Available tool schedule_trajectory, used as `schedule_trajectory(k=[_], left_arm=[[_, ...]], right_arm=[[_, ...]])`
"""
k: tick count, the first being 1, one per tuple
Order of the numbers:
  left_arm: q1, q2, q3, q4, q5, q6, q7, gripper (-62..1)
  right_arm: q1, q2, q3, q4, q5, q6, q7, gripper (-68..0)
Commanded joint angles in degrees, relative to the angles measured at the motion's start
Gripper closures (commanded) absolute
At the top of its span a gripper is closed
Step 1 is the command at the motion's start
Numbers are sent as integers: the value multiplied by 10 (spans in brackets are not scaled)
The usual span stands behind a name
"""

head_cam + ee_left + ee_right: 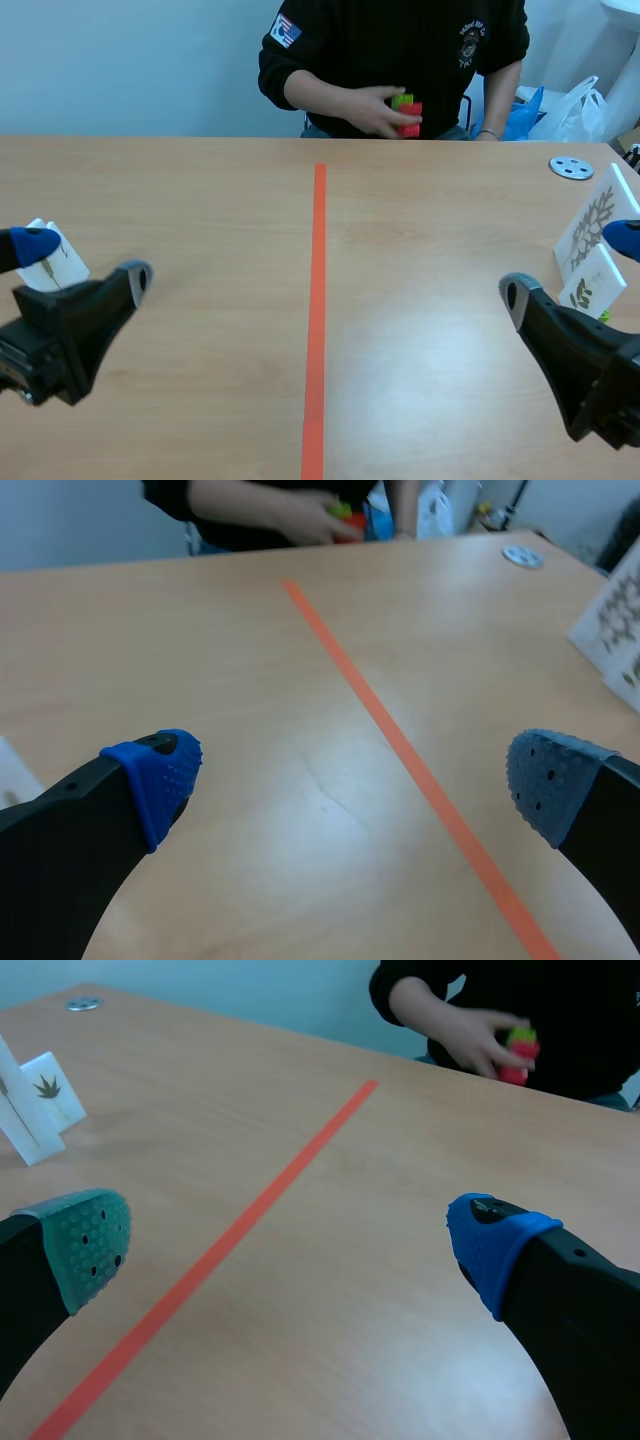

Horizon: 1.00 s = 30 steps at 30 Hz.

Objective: Sort the leaf by its shape. The table is split by an orange tape line. A compound leaf with several leaflets goes to the left side, a simple leaf with one blade goes to the right side. Return to the home posture when a red brick is placed on the table.

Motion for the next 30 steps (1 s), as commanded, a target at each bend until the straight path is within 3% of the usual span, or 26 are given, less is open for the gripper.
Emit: schedule_trajectory(k=[1, 6, 13, 23, 30], left_arm=[[-3, 3, 15, 2, 4, -4, -4, -623], [-3, 3, 56, 2, 44, -27, -9, -623], [-3, 3, 91, 2, 100, -28, -39, -623], [-19, 14, 92, 2, 101, 7, -32, -623], [-19, 14, 92, 2, 94, 8, -30, -623]], right_arm=[[-9, 2, 26, 8, 11, 1, 7, -679], [-15, 2, 59, 8, 15, 40, 6, -679], [-13, 2, 60, 7, 6, 40, 2, -679], [-13, 2, 60, 7, 6, 40, 2, -679], [-13, 2, 60, 7, 6, 38, 2, -679]])
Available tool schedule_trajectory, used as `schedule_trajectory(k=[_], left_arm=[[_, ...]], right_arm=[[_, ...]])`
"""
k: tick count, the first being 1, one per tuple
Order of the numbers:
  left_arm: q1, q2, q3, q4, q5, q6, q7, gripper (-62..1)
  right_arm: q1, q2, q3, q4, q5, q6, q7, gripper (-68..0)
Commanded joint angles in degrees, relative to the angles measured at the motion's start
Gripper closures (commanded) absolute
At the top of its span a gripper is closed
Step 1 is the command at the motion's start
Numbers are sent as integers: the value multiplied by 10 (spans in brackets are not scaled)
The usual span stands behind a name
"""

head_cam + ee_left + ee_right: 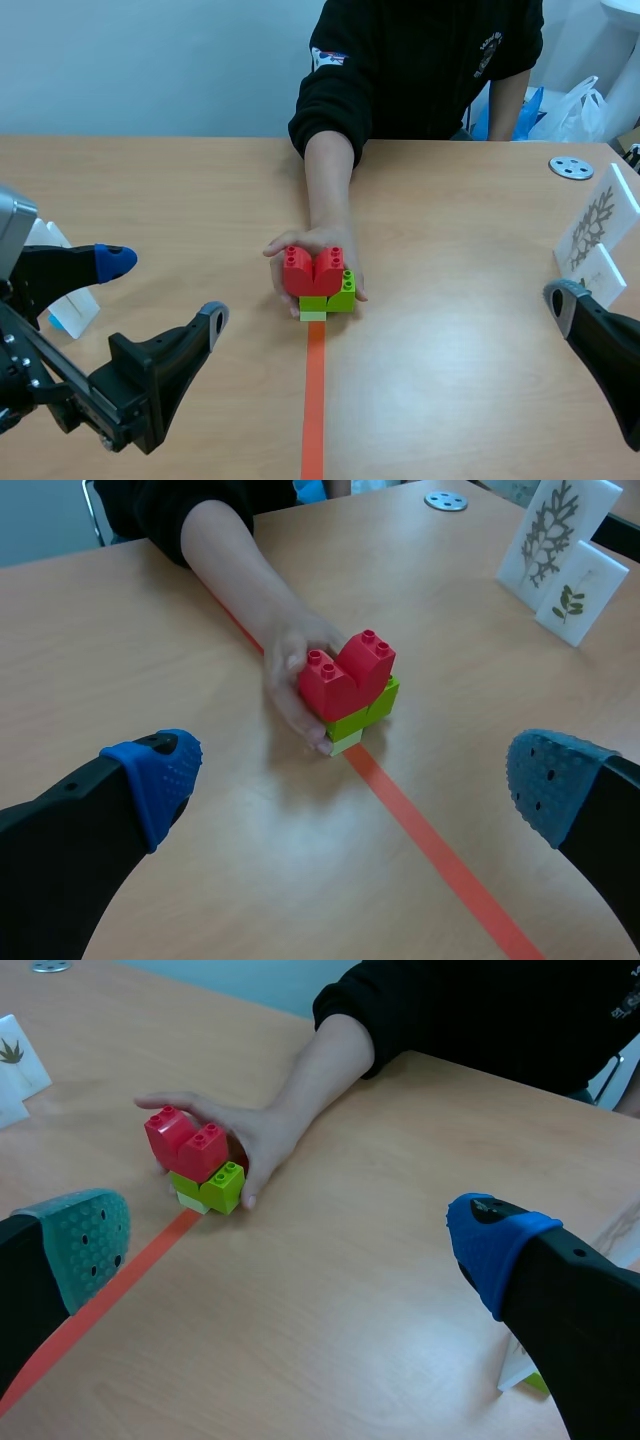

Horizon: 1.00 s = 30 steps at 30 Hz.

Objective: Sort the leaf by its shape. The table is split by an orange tape line. A compound leaf with several leaflets goes to the left side, a simple leaf with one blade goes to the right side. Return to the home posture when a red brick is placed on the table.

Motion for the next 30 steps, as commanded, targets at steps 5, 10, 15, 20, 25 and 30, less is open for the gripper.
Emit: schedule_trajectory(k=[5, 10, 15, 20, 25, 30], left_arm=[[3, 3, -3, 4, -6, -3, -11, -623], [3, 3, -3, 4, -6, -3, -18, -623], [3, 3, -3, 4, -6, -3, -20, -623], [3, 3, -3, 4, -6, -3, -20, -623], [3, 3, -3, 4, -6, -4, -32, -623], [3, 3, -3, 4, -6, -5, -45, -623]], right_arm=[[2, 2, 0, 7, 8, -2, 9, -679], [2, 2, 0, 7, 8, -2, 9, -679], [2, 2, 0, 7, 8, -2, 9, -679], [2, 2, 0, 7, 8, -2, 9, -679], [2, 2, 0, 7, 8, -2, 9, -679], [2, 2, 0, 7, 8, -2, 9, -679]])
